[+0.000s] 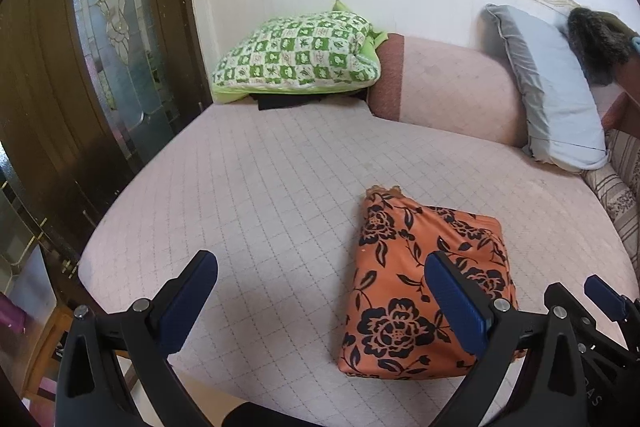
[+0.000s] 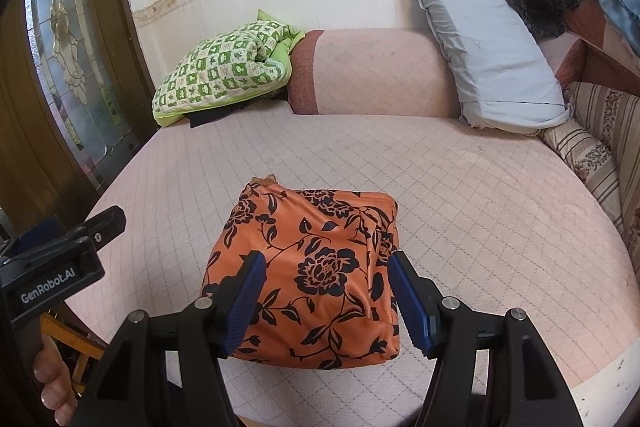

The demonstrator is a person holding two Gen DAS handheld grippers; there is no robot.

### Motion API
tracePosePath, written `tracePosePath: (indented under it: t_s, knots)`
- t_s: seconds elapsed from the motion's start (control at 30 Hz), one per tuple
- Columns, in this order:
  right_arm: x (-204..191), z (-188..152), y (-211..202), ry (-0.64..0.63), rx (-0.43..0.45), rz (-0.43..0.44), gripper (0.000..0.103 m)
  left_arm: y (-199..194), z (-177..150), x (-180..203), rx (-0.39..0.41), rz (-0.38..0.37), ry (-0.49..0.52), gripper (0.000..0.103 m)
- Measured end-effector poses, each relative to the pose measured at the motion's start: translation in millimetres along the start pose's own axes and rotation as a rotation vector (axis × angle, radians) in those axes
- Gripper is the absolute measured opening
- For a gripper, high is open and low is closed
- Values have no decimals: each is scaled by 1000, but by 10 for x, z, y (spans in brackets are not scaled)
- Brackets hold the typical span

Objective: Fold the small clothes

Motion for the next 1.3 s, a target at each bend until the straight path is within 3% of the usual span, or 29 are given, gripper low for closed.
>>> tracePosePath:
  t_s: [0.23,0.53,0.77,1.3]
  knots:
    - [-11,1,45,0,-5,7,67,-24,36,14,27,32,38,103]
    - [-11,19,41,0,-1,9,67,-115,99,25,37,8,33,103]
    - [-14,33,15,-2,6,11,67,-135,101,52,29,47,75,103]
    - [12,38,8,-1,20,10,67,-223,135,128,68,29,95,103]
Point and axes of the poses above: each gripper's, at about its wrist camera, not at the fingertips, and y roughly the way its jaws point, x to its right, z to its top, the point moved 8 cm from there along y, roughly the way its jaws point, and after that the axes turned 12 degrees about -y, right-handed, at the moved point
